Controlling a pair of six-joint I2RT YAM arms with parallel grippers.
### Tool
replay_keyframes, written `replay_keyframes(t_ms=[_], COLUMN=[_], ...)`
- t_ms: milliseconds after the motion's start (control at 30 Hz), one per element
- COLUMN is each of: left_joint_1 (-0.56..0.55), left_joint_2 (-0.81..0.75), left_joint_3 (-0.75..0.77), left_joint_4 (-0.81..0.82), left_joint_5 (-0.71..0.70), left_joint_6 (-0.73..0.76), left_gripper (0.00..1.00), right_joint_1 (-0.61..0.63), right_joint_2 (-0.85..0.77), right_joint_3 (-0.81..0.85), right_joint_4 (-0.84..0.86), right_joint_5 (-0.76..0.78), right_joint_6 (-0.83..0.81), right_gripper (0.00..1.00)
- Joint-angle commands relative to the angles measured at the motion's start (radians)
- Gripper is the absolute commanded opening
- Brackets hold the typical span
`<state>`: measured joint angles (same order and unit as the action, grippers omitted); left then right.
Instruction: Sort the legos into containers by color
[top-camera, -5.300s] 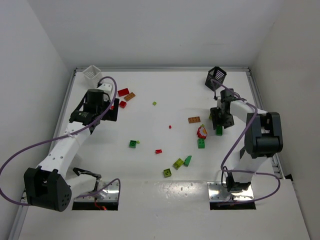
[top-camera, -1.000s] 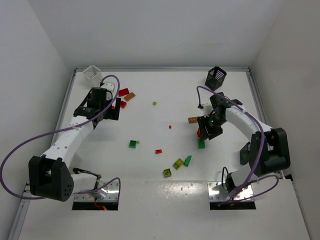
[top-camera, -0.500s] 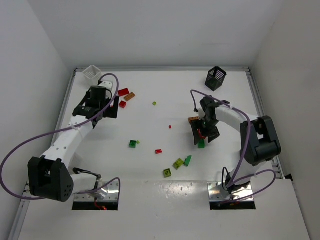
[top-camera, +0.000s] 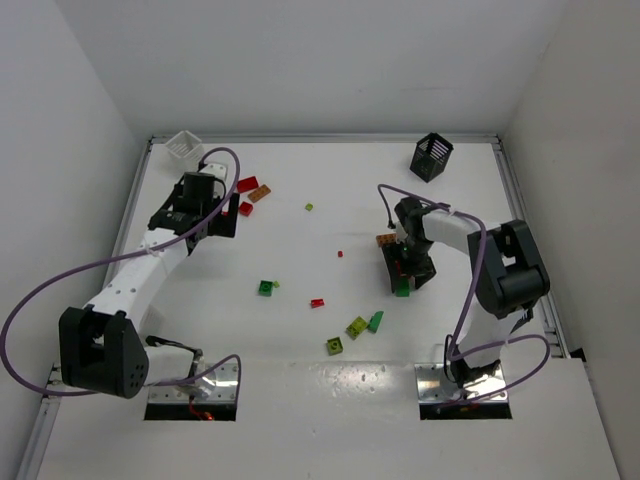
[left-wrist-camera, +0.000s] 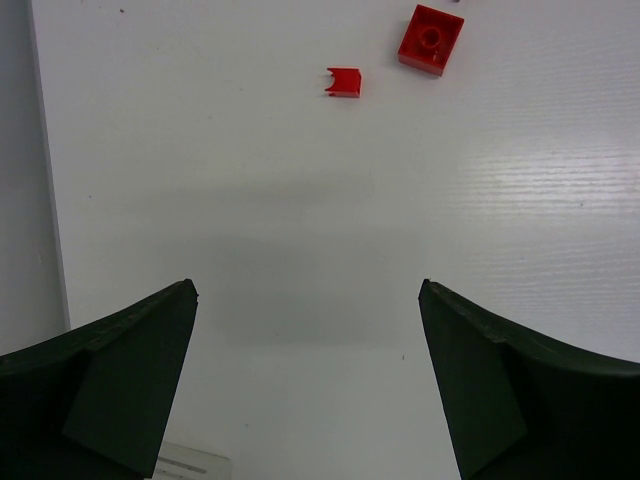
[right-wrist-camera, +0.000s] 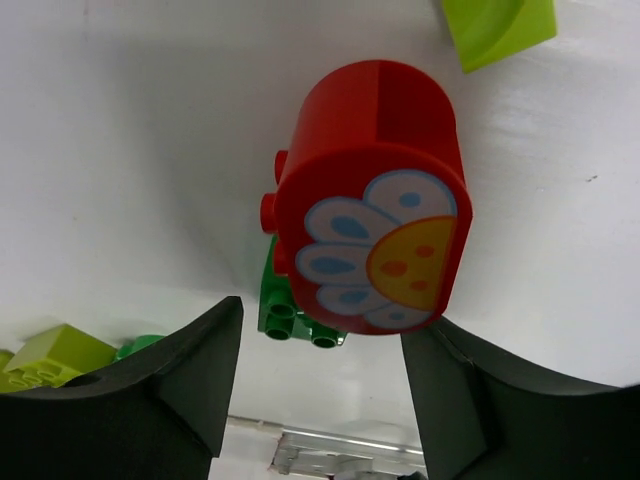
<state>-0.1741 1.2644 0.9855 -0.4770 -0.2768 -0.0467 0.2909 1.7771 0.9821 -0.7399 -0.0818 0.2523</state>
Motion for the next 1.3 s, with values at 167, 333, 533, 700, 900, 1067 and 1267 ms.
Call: replay_keyframes(t_ms=[167, 333, 533, 700, 900, 1067, 1267], left_joint_1=[0.007, 0.007, 0.007, 0.007, 0.007, 0.007, 0.007], left_joint_2=[0.007, 0.007, 0.007, -0.002, -0.034, -0.034, -0.007], left_joint_3=[0.018, 0.018, 0.018, 0.018, 0.008, 0.028, 0.048], left_joint_4=[0.046, 0.046, 0.046, 0.055, 0.055, 0.055, 0.055], left_joint_5=[0.004, 0.004, 0.025, 0.068, 0.114, 0.155, 0.198], left_joint_6=[-0.016, -0.025, -0.025, -0.007, 0.022, 0.041, 0.051], left_gripper=[1.00, 1.00, 1.00, 1.00, 1.00, 1.00, 1.00], right_joint_1=[0.007, 0.007, -0.002, -0.013, -0.087, -0.159, -0.236], right_joint_2=[0.010, -0.050, -0.185, -0.327, -0.504, -0.666, -0.855], right_joint_3=[0.044, 0.007, 0.058, 0.154, 0.119, 0.075, -0.043], right_joint_4=[0.024, 0.014, -0.076, -0.125, -0.148, -0.253, -0.328], right_joint_5=[0.031, 0.031, 0.011, 0.042, 0.226, 0.342, 0.412], right_joint_6=[0.019, 0.010, -0.065, -0.244, -0.439, -0.498, -0.579], right_gripper=[0.41, 0.27, 0.17, 0.09, 0.02, 0.00, 0.00])
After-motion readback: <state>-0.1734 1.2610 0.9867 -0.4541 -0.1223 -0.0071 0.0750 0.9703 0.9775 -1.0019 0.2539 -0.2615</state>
